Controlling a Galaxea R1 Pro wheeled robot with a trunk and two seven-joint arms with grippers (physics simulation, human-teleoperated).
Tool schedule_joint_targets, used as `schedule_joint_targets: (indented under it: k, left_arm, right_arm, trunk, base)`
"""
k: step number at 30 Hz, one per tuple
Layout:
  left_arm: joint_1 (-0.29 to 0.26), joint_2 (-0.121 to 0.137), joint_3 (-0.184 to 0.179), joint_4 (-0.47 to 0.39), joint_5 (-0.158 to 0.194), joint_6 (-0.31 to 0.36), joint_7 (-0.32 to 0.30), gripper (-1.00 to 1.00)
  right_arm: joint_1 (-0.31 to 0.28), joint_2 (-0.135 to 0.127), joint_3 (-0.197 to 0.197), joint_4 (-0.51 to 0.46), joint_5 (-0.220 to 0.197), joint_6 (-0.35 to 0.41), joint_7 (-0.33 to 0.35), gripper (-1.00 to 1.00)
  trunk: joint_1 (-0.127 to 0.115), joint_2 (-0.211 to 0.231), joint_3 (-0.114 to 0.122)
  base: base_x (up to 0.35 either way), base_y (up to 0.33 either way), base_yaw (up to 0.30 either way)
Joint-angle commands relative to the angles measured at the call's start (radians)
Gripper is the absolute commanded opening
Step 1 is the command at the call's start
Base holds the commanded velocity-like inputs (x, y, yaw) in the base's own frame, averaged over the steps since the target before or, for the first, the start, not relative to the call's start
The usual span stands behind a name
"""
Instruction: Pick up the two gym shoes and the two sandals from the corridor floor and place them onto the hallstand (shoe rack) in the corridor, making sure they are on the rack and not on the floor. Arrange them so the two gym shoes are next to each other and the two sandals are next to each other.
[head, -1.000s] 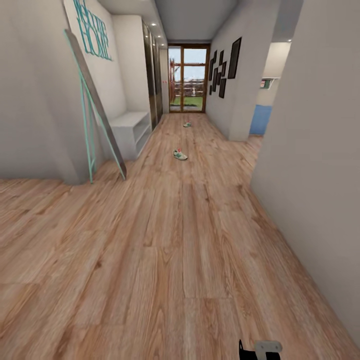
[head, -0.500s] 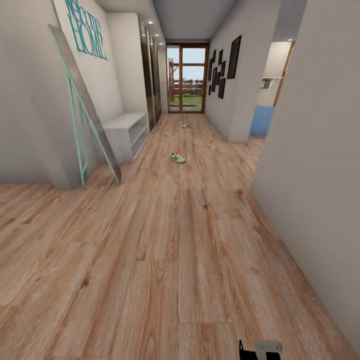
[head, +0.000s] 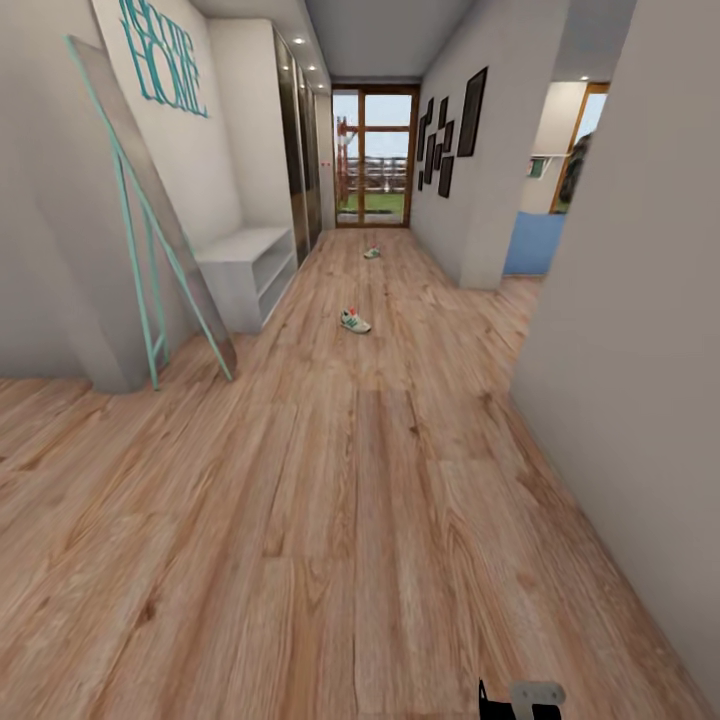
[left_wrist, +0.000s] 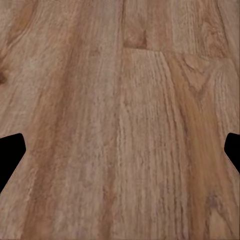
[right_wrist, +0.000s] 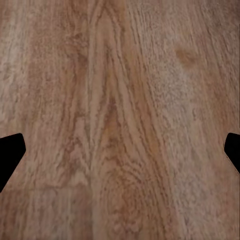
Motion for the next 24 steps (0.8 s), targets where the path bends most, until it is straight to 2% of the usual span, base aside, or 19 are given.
schedule_joint_targets:
  k: [1, 24]
  left_arm:
    - [0.0, 0.0, 0.002, -0.001, 0.009, 0.002, -0.009, 1.0]
    - [0.0, 0.001, 0.002, -0.002, 0.011, 0.001, -0.011, 1.0]
  right_arm:
    - [-0.001, 0.0, -0.003, 0.001, 0.011, -0.001, -0.007, 1.0]
    - [-0.001, 0.001, -0.003, 0.001, 0.011, -0.001, -0.007, 1.0]
  trunk:
    - [0.001, 0.0, -0.001]
    - [0.001, 0.0, -0.001]
  base:
    - [0.338, 0.0, 0.0]
    - [0.339, 0.0, 0.0]
